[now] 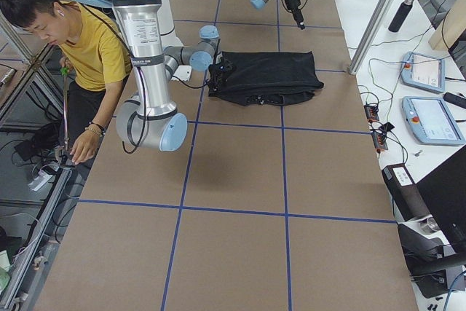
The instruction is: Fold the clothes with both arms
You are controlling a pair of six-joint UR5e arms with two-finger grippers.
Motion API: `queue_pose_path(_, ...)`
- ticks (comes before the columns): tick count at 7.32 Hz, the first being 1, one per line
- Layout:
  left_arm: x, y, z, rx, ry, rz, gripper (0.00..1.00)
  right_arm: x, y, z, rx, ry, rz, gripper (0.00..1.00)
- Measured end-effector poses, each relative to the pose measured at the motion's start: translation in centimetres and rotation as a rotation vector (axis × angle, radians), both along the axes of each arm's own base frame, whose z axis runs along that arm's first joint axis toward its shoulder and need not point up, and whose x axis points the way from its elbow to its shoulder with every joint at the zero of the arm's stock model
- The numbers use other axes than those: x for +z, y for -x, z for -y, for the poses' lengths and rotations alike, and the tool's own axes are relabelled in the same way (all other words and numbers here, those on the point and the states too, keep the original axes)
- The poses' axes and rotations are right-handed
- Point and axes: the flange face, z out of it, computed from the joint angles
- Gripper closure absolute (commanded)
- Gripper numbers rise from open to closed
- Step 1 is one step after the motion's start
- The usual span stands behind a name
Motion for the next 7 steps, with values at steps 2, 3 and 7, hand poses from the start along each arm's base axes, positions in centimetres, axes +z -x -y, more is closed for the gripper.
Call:
queue_pose_path(2, 0.0, 0.0, 0.0, 0.0, 0.001, 0.0, 0.0, 1.2, -0.3, -0.1, -0.006, 0.003, -0.025, 0.02)
queue_pose_path(3, 0.0, -0.1, 0.0, 0.001, 0.001, 0.0, 0.0, 1.8, -0.4, -0.3, -0.008, 0.005, -0.037, 0.06)
queue_pose_path(7, 0.0, -0.1, -0.1, 0.0, 0.0, -0.001, 0.0, 2.4, 0.8, -0.7, -0.008, 0.008, -0.049, 0.3)
